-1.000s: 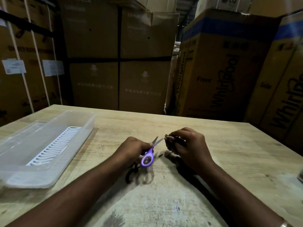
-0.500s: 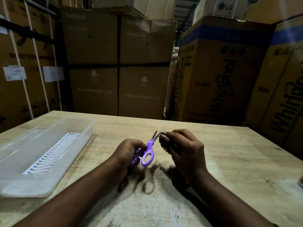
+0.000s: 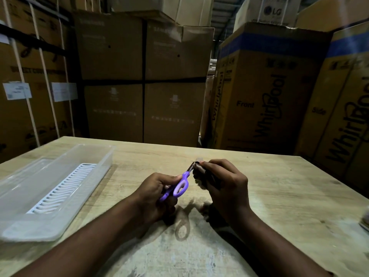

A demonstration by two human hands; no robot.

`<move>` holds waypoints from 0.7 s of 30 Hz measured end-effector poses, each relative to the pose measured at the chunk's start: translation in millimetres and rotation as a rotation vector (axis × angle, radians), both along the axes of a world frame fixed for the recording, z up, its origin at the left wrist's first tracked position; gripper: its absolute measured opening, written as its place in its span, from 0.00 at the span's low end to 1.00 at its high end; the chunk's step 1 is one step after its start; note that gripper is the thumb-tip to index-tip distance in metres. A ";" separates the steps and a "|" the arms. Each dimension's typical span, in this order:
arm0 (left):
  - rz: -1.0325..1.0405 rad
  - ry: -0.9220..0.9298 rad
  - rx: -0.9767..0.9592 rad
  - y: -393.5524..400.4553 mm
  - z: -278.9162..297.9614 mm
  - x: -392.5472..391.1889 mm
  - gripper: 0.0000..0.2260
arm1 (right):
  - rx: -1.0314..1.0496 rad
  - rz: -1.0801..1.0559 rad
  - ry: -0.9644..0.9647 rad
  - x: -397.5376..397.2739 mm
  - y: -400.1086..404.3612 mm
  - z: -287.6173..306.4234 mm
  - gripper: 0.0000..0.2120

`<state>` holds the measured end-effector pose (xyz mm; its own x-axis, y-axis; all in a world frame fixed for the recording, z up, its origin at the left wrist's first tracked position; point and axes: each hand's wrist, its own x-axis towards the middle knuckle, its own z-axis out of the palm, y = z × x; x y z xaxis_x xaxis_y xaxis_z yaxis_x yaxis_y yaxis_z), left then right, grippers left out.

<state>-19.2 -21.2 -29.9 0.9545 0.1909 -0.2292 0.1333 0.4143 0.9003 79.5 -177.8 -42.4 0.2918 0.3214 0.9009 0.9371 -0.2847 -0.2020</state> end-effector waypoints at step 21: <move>-0.030 -0.014 0.129 0.0 4.6 -6.6 0.10 | -0.031 0.142 -0.085 -0.1 -3.6 2.0 0.15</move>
<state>-25.8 -21.2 -25.3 0.9631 0.1890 -0.1914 0.1312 0.2910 0.9477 79.4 -181.4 -40.4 0.1643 0.3816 0.9096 0.9817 -0.1533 -0.1131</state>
